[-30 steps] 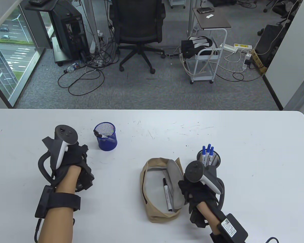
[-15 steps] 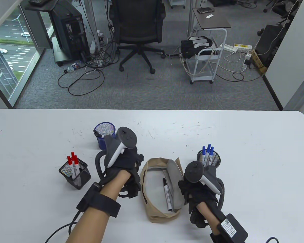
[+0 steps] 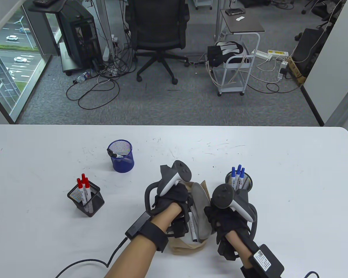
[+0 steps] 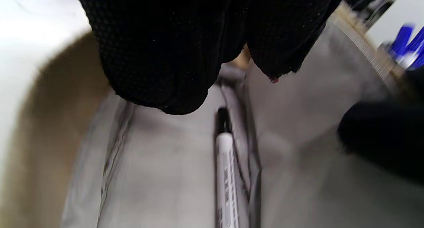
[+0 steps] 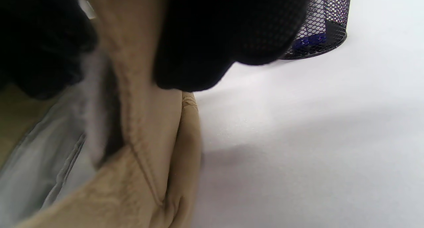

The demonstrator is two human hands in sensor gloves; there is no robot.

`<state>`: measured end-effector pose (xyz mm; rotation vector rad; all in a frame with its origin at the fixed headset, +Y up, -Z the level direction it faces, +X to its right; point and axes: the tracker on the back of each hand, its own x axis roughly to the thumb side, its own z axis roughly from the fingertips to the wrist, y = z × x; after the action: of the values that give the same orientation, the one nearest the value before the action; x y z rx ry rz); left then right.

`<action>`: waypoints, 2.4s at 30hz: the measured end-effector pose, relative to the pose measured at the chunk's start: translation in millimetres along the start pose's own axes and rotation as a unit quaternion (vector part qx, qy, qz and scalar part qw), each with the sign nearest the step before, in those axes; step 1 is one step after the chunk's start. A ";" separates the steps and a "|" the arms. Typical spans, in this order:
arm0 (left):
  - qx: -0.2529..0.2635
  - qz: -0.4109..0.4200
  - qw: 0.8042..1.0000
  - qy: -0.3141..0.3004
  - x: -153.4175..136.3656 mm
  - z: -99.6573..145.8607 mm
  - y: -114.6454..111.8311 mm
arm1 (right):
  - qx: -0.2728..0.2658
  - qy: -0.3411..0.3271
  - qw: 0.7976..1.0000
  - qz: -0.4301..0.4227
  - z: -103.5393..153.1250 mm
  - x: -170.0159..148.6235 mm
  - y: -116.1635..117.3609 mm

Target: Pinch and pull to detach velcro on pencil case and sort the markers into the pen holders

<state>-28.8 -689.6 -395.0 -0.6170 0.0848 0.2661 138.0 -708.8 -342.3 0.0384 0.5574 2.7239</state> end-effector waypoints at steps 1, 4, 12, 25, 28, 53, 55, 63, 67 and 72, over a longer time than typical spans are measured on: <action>-0.008 -0.008 1.000 0.009 1.7 -7.6 -5.8 | 0.000 0.000 1.000 0.000 0.0 -0.1 -0.1; -0.028 -0.024 0.999 0.029 6.1 -26.3 -19.7 | 0.003 0.000 1.000 -0.004 -0.7 -1.3 -0.2; -0.018 -0.105 0.991 0.082 26.3 -52.0 -36.3 | 0.005 0.000 1.000 -0.006 -0.9 -2.1 -0.9; 0.033 -0.178 0.975 0.127 38.4 -53.5 -49.1 | 0.001 0.001 1.000 -0.002 -0.5 -0.7 -0.5; 0.013 -0.146 0.983 0.112 32.3 -53.8 -46.8 | 0.001 0.001 1.000 -0.002 -0.4 -0.5 -0.4; 0.380 0.164 0.909 0.038 -136.6 24.2 192.7 | 0.001 0.002 1.000 -0.002 -0.5 -1.2 -0.8; 0.393 0.163 0.903 0.067 -148.9 12.7 190.2 | 0.002 0.002 1.000 -0.002 -0.6 -1.3 -1.0; 0.404 0.155 0.895 0.107 -167.9 -13.0 184.9 | 0.002 0.002 1.000 -0.002 -0.7 -1.3 -0.8; 0.399 0.151 0.898 0.105 -171.9 -15.1 181.2 | 0.002 0.002 1.000 -0.001 -0.8 -1.1 -0.8; 0.405 0.116 0.904 0.077 -163.2 -0.2 179.6 | 0.002 0.002 1.000 -0.002 -0.8 -1.3 -0.8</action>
<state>-234.6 -585.2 -470.0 0.2094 0.4017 0.3798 139.4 -708.9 -343.3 0.0344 0.5644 2.7201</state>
